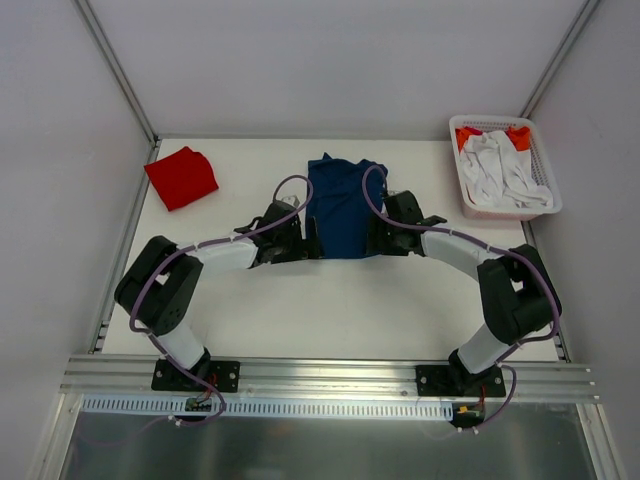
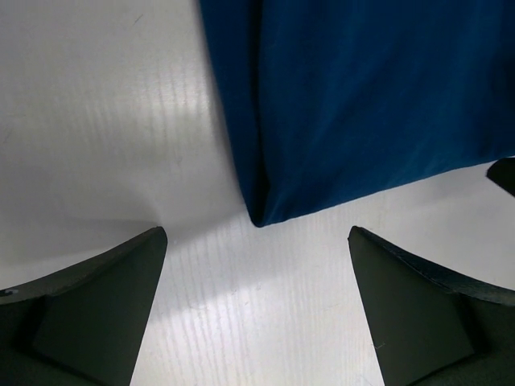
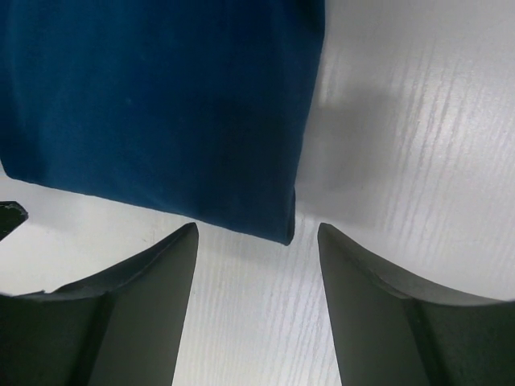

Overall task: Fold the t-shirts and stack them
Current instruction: Grab one side of the 2/3 rectangular tshirt with both arms

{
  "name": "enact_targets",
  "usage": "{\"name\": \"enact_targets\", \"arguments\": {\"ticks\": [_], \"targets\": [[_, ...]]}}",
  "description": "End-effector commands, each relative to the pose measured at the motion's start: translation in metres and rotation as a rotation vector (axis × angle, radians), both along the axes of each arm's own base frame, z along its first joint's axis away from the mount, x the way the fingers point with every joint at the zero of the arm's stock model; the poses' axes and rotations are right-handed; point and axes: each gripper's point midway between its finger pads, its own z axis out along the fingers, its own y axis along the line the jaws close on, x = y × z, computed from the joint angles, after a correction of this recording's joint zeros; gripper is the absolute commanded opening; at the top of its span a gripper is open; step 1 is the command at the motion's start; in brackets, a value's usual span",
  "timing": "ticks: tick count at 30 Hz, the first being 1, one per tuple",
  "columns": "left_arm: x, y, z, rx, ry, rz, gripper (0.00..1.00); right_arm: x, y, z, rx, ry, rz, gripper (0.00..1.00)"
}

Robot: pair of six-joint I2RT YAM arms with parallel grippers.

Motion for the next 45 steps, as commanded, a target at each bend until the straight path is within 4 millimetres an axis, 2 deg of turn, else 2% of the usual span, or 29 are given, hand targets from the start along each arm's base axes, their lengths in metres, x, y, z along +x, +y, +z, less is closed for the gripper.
{"name": "enact_targets", "arguments": {"ticks": [1, 7, 13, 15, 17, 20, 21, 24, 25, 27, 28, 31, 36, 41, 45], "targets": [[0.003, -0.013, -0.003, -0.076, 0.004, -0.016, 0.99, 0.007, 0.01, 0.012, 0.072, -0.05, -0.004, 0.65], [0.006, -0.015, -0.019, -0.081, 0.022, -0.006, 0.99, 0.008, 0.013, -0.005, 0.076, -0.028, -0.006, 0.65], [0.008, -0.014, -0.026, -0.068, 0.022, -0.001, 0.97, 0.012, 0.015, -0.014, 0.082, -0.03, -0.014, 0.62], [0.008, -0.013, -0.028, -0.06, 0.023, 0.001, 0.93, 0.014, 0.017, -0.017, 0.087, -0.027, -0.015, 0.57], [0.007, -0.012, -0.032, -0.051, 0.028, 0.001, 0.88, 0.015, 0.018, -0.02, 0.091, -0.022, -0.022, 0.4], [0.006, -0.01, -0.037, -0.042, 0.037, 0.002, 0.72, 0.016, 0.02, -0.023, 0.1, -0.015, -0.02, 0.26], [0.006, -0.009, -0.039, -0.037, 0.041, 0.005, 0.58, 0.015, 0.021, -0.024, 0.101, -0.013, -0.021, 0.23], [0.004, -0.007, -0.042, -0.03, 0.049, 0.009, 0.4, 0.014, 0.02, -0.027, 0.101, -0.004, -0.021, 0.17], [0.002, -0.007, -0.044, -0.028, 0.054, 0.008, 0.28, 0.013, 0.021, -0.027, 0.102, -0.002, -0.021, 0.15], [0.001, -0.006, -0.044, -0.026, 0.056, 0.009, 0.2, 0.013, 0.021, -0.028, 0.102, -0.001, -0.021, 0.14], [0.001, -0.006, -0.044, -0.026, 0.056, 0.009, 0.11, 0.011, 0.021, -0.028, 0.103, 0.003, -0.021, 0.1], [0.0, -0.006, -0.042, -0.033, 0.055, 0.006, 0.01, 0.007, 0.02, -0.028, 0.108, 0.006, -0.024, 0.03], [-0.015, -0.002, -0.036, -0.051, 0.06, 0.007, 0.0, 0.0, 0.024, -0.018, 0.119, -0.038, -0.02, 0.0], [-0.039, 0.0, -0.026, -0.055, 0.048, 0.01, 0.0, -0.023, 0.024, -0.017, 0.083, -0.056, -0.013, 0.0], [-0.058, -0.001, -0.008, -0.066, 0.018, 0.004, 0.0, -0.041, 0.028, -0.009, 0.073, -0.089, -0.004, 0.0]]}}
